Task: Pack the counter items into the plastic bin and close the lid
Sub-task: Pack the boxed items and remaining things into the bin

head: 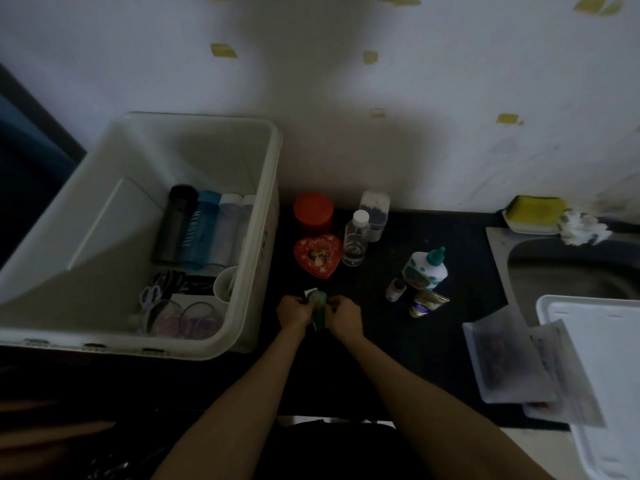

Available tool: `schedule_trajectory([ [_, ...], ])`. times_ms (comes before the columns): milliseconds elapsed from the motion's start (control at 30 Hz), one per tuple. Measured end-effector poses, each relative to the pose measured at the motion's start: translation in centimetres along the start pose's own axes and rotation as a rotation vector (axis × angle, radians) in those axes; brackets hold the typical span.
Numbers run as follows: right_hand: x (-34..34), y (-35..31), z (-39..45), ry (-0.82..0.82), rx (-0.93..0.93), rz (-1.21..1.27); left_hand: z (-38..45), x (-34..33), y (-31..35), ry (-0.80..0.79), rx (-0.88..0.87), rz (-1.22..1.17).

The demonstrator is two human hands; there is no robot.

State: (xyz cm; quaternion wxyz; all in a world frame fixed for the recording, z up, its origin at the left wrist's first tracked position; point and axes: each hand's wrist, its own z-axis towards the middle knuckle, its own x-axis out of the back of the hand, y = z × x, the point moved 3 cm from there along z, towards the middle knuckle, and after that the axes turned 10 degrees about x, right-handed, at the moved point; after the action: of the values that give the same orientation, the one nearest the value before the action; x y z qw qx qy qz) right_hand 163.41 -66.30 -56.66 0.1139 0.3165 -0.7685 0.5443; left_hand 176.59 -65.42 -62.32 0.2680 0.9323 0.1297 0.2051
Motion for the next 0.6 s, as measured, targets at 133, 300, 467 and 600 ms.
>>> schedule_trajectory([
  [133,0.0,-0.2,0.3,-0.021,-0.011,0.017,-4.4,0.8,2.0,-0.094,0.107,-0.148],
  [300,0.2,-0.2,0.1,-0.050,-0.023,0.043,-5.6,1.2,2.3,-0.158,0.185,-0.185],
  [467,1.4,-0.7,-0.7,-0.051,-0.032,0.086,-6.3,1.4,2.5,-0.241,0.172,-0.187],
  [600,4.5,-2.4,-2.3,-0.027,-0.026,0.259,-9.0,1.4,4.2,-0.271,0.053,-0.221],
])
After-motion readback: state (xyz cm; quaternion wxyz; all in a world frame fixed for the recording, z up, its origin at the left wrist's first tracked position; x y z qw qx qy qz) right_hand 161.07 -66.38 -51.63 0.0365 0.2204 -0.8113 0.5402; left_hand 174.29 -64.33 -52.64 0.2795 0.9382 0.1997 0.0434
